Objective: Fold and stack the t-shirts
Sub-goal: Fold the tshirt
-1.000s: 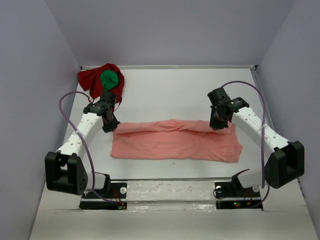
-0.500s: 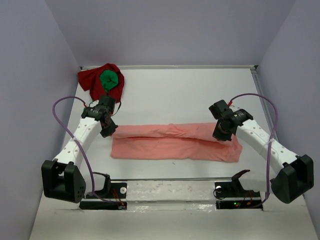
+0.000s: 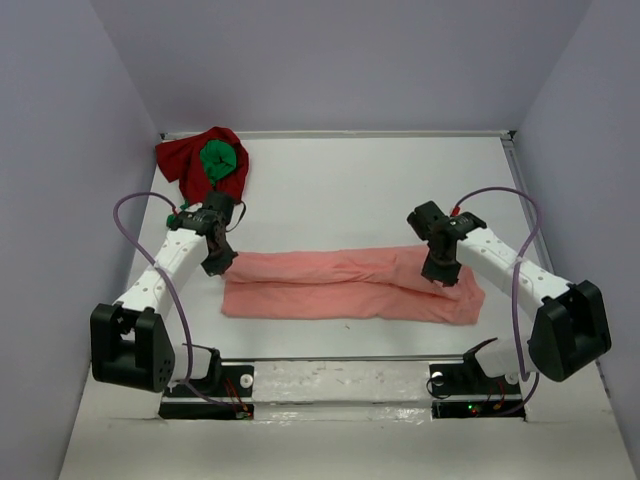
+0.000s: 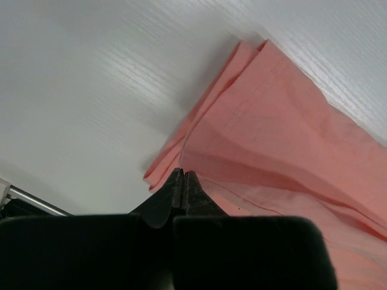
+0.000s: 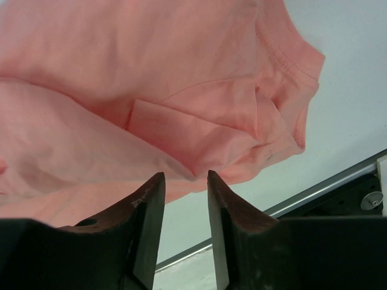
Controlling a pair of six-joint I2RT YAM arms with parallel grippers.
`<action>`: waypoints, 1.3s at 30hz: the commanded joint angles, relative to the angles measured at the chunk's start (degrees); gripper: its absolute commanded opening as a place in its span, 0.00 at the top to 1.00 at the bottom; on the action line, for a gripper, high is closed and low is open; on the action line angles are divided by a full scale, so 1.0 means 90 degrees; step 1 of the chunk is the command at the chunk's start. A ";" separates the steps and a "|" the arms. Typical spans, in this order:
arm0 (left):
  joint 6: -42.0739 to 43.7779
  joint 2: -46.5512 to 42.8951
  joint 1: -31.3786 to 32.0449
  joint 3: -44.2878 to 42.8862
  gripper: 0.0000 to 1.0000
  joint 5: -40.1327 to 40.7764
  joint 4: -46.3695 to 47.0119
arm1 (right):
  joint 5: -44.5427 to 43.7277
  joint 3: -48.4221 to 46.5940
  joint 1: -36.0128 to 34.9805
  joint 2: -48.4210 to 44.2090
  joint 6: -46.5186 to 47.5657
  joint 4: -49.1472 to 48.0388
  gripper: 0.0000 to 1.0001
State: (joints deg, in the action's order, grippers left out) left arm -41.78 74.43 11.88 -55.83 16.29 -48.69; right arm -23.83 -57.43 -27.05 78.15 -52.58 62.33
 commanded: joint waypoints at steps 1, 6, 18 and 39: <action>0.0189 0.0030 -0.0002 0.0032 1.00 -0.0209 0.0195 | 0.0002 -0.0367 -0.0042 -0.0274 0.0305 -0.0265 0.51; 0.0005 -0.0135 -0.0002 0.0198 0.63 -0.0580 0.0186 | 0.0041 -0.0484 -0.0042 -0.0353 0.0470 -0.0235 0.39; -0.0165 -0.0674 0.0008 -0.0417 0.18 0.0612 -0.0169 | -0.0281 -0.0835 -0.0042 0.0095 0.0608 -0.0411 0.43; 0.2054 0.0762 0.0721 -0.0495 1.00 -0.3187 0.2255 | -0.0165 -0.1207 0.0906 0.1619 0.0852 -0.1085 1.00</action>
State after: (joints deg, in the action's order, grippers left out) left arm -26.68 80.93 17.80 -59.59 -8.34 -29.80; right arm -27.00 -67.77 -19.31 90.59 -44.36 55.13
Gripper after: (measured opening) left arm 0.013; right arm 0.011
